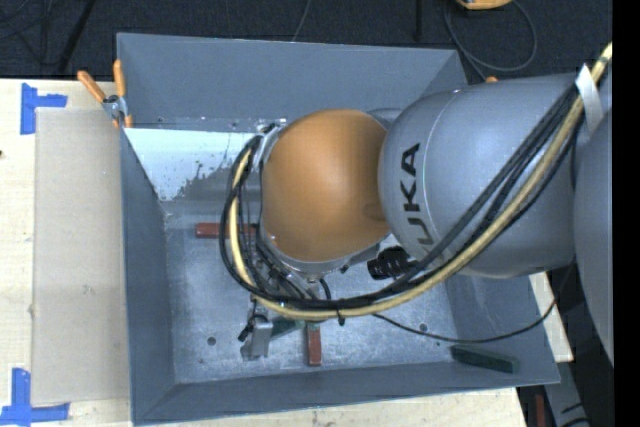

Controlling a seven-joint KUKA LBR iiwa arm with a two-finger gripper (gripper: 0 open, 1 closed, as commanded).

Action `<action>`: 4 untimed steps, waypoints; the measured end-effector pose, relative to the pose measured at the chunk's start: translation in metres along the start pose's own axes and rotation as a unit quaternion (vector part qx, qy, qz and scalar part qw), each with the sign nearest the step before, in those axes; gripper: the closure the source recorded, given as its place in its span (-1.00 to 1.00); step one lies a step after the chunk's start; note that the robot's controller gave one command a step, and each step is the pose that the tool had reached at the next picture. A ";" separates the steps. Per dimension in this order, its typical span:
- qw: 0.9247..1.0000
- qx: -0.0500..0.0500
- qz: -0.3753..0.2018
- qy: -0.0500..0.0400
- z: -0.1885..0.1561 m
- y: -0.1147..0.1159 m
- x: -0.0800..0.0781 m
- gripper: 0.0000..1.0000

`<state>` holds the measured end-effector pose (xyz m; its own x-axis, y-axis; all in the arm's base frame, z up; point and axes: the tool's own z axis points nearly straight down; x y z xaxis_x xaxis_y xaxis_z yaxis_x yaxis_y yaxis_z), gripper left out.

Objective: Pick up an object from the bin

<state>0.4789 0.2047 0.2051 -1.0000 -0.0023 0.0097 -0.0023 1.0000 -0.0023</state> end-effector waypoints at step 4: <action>0.995 -0.001 -0.100 -0.009 -0.006 -0.072 -0.019 1.00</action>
Offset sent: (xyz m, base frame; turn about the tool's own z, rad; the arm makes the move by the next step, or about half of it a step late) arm 0.0208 -0.0499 -0.0542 -0.2155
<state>0.4981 0.1329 0.2114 -0.9794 -0.2020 -0.0076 -0.2020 0.9794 0.0007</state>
